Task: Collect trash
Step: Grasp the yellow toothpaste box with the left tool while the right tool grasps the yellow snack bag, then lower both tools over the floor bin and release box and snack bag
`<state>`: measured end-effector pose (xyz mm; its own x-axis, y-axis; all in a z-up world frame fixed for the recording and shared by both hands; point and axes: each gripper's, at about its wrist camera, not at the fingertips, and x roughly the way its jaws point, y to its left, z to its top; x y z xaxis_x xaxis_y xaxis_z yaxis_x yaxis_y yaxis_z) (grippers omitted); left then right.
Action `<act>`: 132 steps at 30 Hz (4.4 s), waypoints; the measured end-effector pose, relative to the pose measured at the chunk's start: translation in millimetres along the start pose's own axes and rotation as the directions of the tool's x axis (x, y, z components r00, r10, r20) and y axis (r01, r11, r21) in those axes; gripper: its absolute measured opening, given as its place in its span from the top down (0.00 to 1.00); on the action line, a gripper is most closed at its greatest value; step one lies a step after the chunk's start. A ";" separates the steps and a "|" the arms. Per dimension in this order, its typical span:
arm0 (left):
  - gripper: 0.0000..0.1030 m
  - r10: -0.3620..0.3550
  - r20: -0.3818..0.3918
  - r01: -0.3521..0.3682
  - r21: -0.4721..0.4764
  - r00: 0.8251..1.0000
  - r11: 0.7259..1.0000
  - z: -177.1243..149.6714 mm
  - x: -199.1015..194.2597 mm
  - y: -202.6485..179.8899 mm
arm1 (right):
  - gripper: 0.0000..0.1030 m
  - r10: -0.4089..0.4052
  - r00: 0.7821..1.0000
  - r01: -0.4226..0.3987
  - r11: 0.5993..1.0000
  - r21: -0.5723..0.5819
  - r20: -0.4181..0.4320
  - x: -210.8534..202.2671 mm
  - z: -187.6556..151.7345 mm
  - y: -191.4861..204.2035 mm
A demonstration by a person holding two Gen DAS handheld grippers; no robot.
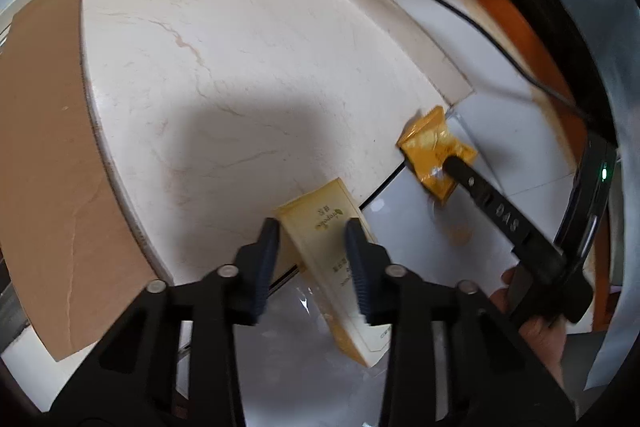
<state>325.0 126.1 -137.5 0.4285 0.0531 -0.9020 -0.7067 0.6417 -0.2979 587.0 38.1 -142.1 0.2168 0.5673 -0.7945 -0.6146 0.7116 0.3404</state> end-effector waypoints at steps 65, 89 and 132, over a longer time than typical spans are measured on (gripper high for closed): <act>0.55 0.015 -0.103 0.008 0.226 0.995 0.974 -78.8 -37.0 -14.9 | 0.85 -0.038 0.996 0.029 0.994 0.107 0.076 -170.7 -173.3 10.6; 0.55 -0.001 -0.190 0.116 0.592 0.982 0.797 -209.2 -110.2 146.3 | 0.85 -0.231 0.971 0.205 0.940 0.271 0.066 -252.8 -448.9 185.1; 0.15 0.209 -0.339 0.036 0.595 0.917 0.803 -353.1 285.3 255.9 | 0.52 -0.063 0.898 0.308 0.796 0.521 -0.436 143.1 -684.3 13.6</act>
<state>67.6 35.3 -581.3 0.0544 -0.0759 -0.9956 -0.2172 0.9723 -0.0860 90.6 -154.7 -595.4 -0.0973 0.2844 -0.9538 -0.0270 0.9572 0.2881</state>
